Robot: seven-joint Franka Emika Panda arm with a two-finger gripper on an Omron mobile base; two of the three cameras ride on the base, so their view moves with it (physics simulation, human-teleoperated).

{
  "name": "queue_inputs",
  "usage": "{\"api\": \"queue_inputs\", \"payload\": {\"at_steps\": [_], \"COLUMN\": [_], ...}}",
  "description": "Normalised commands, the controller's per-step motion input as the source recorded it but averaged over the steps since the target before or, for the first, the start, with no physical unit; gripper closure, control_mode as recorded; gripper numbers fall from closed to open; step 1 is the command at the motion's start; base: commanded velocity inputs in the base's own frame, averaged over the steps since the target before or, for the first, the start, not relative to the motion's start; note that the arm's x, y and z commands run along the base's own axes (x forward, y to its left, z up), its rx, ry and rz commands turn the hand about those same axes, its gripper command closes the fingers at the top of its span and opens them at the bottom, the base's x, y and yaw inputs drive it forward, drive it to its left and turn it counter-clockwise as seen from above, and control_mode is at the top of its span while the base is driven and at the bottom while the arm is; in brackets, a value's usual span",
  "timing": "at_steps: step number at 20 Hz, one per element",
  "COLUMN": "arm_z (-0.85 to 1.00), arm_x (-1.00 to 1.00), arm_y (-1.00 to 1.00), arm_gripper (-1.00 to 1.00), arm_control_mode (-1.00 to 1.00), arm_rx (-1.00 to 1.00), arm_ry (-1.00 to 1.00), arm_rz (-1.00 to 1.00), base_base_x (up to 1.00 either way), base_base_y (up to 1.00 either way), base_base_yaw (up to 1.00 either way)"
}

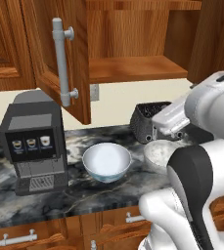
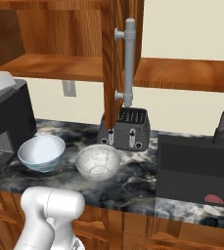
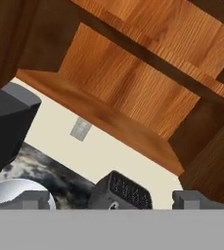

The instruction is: Open the cabinet. Pick the bowls from the counter and place them in the cabinet. Then close the cabinet.

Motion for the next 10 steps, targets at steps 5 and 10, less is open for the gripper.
{"api": "queue_inputs", "payload": {"at_steps": [5, 10], "arm_z": [0.0, 0.0], "arm_x": [0.13, 0.09], "arm_y": [0.12, 0.23], "arm_gripper": [-1.0, -1.0], "arm_control_mode": [-1.0, -1.0], "arm_rx": [-0.28, -0.2], "arm_ry": [0.0, 0.0], "arm_rz": [0.22, 0.27], "base_base_x": [0.0, 0.0], "base_base_y": [0.0, 0.0], "base_base_yaw": [0.0, 0.0]}}
